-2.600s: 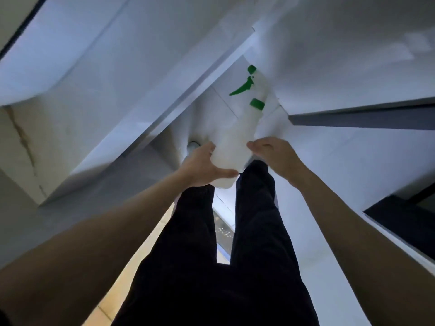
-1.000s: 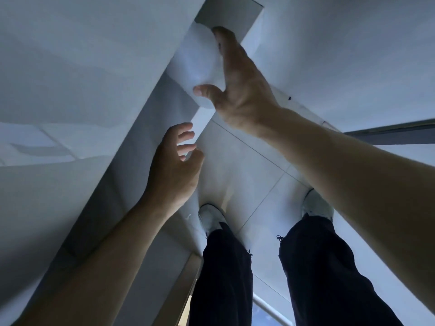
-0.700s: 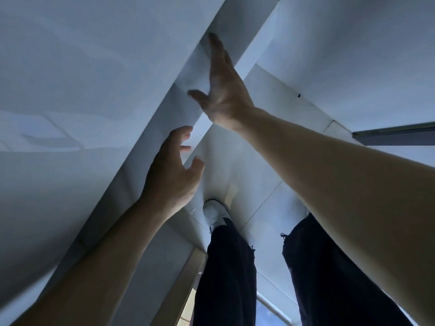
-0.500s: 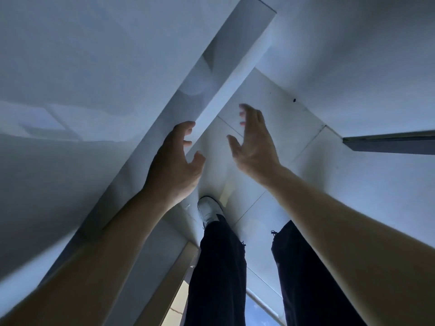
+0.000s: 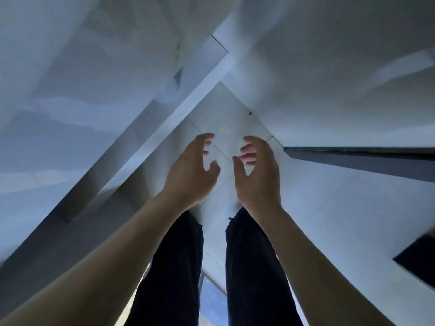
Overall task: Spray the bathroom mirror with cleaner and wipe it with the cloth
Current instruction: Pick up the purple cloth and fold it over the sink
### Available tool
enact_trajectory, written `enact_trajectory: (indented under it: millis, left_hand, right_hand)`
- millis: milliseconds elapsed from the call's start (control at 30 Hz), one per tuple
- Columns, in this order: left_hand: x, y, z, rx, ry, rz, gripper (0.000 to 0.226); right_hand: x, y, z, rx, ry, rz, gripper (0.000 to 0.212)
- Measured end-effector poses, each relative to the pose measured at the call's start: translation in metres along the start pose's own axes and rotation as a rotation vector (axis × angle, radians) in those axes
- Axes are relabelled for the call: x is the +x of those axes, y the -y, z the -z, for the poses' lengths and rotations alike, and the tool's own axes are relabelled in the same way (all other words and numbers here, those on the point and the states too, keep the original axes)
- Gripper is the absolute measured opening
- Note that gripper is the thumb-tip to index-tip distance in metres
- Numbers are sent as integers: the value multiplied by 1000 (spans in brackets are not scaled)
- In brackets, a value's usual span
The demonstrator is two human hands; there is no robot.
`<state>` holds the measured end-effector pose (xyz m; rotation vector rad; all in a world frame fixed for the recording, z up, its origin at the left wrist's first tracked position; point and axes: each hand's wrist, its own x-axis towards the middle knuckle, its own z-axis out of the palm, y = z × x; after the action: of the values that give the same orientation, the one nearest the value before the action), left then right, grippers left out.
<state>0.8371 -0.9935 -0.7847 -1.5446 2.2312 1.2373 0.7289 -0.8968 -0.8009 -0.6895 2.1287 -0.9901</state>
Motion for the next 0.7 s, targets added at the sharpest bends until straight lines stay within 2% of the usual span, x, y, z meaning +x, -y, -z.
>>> enact_trajectory:
  millis: [167, 400, 700]
  left_hand:
    - [-25, -51, 26, -4, 31, -80, 54]
    - [-40, -117, 101, -36, -17, -250, 54]
    - [-73, -138, 247, -261, -138, -379, 50]
  right_hand:
    - [-6, 55, 52, -5, -92, 58, 35]
    - [1, 153, 108, -32, -252, 270, 27]
    - [-9, 279, 115, -27, -364, 422, 28]
